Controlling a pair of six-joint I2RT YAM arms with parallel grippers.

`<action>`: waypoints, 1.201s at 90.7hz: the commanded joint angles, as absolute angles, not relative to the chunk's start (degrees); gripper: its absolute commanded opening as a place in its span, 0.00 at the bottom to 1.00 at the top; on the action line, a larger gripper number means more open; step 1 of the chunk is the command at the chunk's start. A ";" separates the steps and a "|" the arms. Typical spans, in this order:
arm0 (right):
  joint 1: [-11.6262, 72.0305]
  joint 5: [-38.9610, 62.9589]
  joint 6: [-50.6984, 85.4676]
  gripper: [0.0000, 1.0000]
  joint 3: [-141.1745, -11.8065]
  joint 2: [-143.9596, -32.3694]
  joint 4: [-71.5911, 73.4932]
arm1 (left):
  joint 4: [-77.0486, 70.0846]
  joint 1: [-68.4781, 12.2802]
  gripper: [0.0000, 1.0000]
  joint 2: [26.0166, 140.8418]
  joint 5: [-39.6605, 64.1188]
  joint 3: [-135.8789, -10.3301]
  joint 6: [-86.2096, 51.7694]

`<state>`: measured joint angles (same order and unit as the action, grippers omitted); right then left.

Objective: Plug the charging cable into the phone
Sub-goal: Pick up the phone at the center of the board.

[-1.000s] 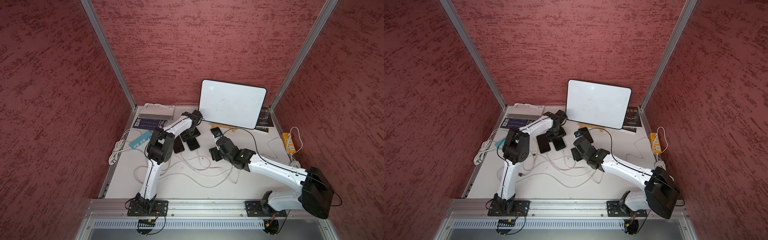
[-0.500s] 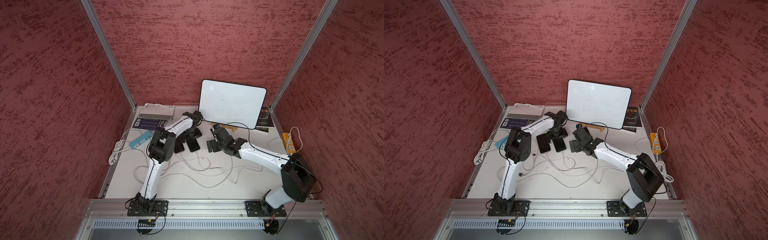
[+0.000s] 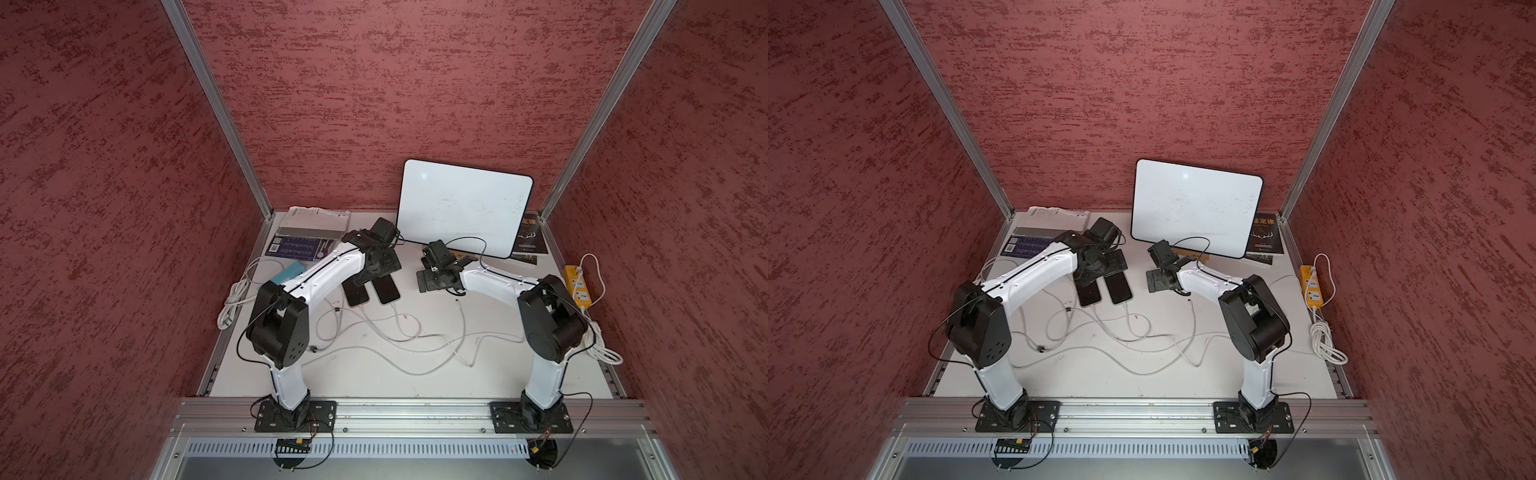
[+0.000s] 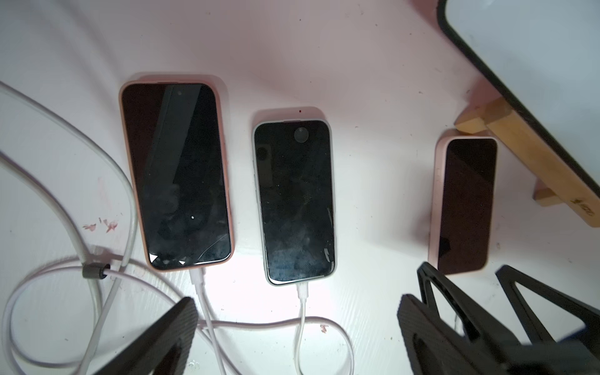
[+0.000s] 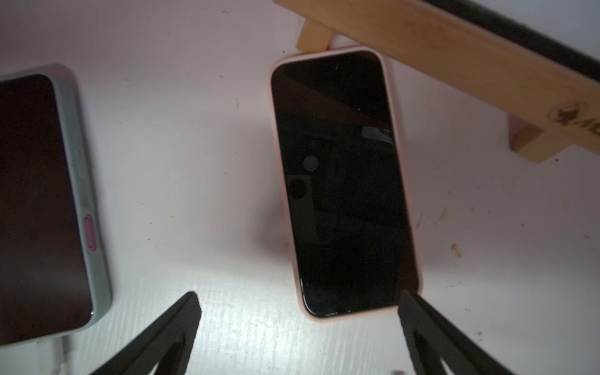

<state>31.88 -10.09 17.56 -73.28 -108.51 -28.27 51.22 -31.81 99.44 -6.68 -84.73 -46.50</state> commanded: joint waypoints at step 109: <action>29.64 3.27 15.64 0.22 -68.47 -105.84 -21.22 | 42.84 -31.20 0.92 97.72 -0.67 -77.92 -48.45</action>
<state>27.68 -0.62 14.22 -71.83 -111.44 -24.58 41.93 -31.51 96.92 -1.43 -76.62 -47.35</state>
